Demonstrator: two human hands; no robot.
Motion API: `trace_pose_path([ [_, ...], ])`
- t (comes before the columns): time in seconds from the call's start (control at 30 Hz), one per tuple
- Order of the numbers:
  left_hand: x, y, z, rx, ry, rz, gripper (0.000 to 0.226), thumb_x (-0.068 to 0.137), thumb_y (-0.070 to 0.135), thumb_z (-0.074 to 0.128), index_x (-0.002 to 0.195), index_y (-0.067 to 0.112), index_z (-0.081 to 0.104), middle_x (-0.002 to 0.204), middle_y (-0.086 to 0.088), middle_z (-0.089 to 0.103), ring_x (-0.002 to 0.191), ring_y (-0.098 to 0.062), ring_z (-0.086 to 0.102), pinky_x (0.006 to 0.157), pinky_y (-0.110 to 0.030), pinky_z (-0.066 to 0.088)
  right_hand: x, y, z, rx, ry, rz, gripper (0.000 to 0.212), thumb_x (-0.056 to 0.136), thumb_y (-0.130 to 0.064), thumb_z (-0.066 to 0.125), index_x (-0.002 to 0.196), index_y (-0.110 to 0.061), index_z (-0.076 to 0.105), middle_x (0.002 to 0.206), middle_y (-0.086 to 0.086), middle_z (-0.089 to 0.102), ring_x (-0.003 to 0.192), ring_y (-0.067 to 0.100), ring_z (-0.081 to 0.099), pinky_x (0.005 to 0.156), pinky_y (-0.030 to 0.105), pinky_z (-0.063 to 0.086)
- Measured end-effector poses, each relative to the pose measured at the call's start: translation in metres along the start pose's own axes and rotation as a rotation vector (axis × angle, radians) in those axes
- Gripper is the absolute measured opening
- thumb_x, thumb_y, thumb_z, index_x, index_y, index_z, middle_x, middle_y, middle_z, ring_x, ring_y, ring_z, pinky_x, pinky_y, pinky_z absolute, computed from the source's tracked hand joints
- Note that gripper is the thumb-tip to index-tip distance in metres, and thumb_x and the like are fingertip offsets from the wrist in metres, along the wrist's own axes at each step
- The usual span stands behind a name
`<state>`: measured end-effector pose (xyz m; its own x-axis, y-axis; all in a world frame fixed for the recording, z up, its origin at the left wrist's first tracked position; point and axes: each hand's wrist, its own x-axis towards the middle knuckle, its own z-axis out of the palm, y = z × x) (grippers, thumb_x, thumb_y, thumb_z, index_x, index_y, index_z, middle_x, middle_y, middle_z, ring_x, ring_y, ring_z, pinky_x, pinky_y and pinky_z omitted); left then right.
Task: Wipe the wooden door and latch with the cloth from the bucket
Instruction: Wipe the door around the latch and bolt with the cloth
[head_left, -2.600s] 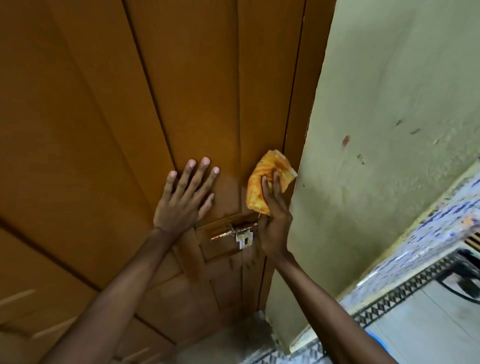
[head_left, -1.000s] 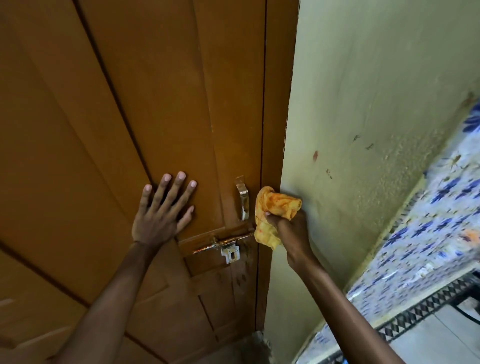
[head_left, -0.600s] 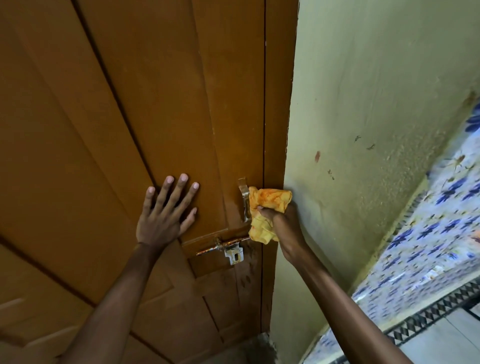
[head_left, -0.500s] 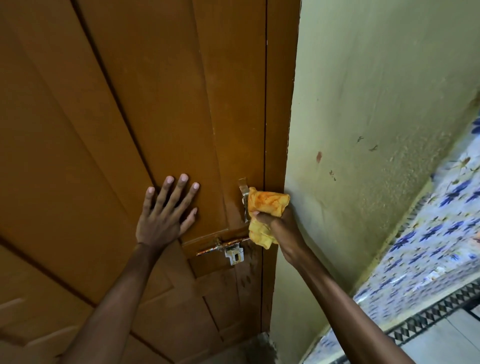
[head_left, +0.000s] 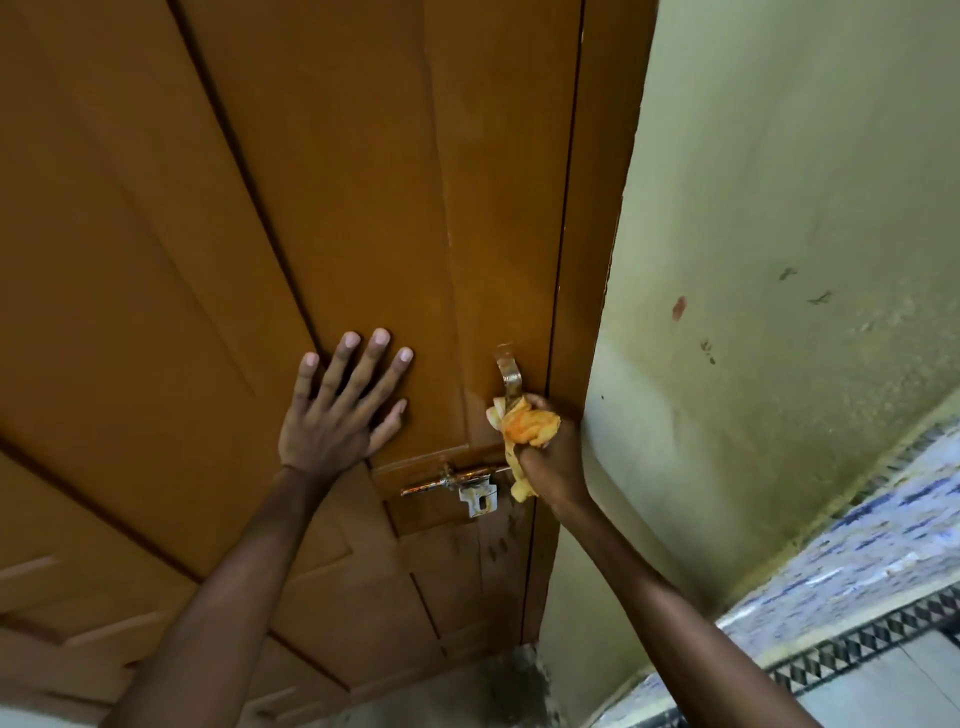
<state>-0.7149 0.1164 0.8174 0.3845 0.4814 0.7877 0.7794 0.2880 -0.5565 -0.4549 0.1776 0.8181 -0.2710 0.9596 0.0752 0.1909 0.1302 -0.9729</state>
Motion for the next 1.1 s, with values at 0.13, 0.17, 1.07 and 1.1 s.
trace_pose_path([
  [0.13,0.001,0.0,-0.001,0.004,-0.005,-0.005,0.072,0.099,0.058,0.054,0.16,0.026,0.034,0.169,-0.006,0.017,0.157,-0.027,0.009,0.126,-0.048,0.003,0.007,-0.031,-0.013,0.097,-0.039,0.155,0.037,0.084,0.007,0.059,0.088,-0.029,0.068,0.081,-0.013,0.069,0.081,0.011,0.07,0.072,0.036,0.059],
  [0.17,0.001,0.0,-0.002,0.008,-0.008,-0.005,0.072,0.098,0.058,0.054,0.16,0.026,0.034,0.169,-0.006,0.017,0.157,-0.027,0.009,0.126,-0.048,0.003,0.011,-0.042,-0.018,0.211,-0.089,0.214,0.041,0.082,0.013,0.055,0.086,-0.025,0.069,0.081,-0.01,0.07,0.074,0.008,0.07,0.062,0.031,0.057],
  [1.07,0.001,0.0,-0.004,-0.016,-0.016,0.002,0.07,0.101,0.056,0.051,0.161,0.025,0.032,0.169,-0.006,0.018,0.157,-0.028,0.009,0.124,-0.049,0.008,-0.008,0.025,-0.017,0.618,-0.001,0.646,0.021,0.089,-0.012,0.068,0.109,-0.01,0.069,0.112,0.015,0.072,0.096,0.03,0.071,0.081,0.042,0.06],
  [1.1,0.001,-0.001,-0.004,-0.018,-0.016,0.005,0.07,0.101,0.057,0.051,0.161,0.025,0.032,0.169,-0.006,0.019,0.157,-0.028,0.009,0.124,-0.049,0.008,-0.008,0.018,-0.015,0.832,-0.055,0.728,0.019,0.09,-0.01,0.064,0.108,-0.005,0.068,0.11,0.019,0.071,0.092,0.032,0.072,0.075,0.041,0.061],
])
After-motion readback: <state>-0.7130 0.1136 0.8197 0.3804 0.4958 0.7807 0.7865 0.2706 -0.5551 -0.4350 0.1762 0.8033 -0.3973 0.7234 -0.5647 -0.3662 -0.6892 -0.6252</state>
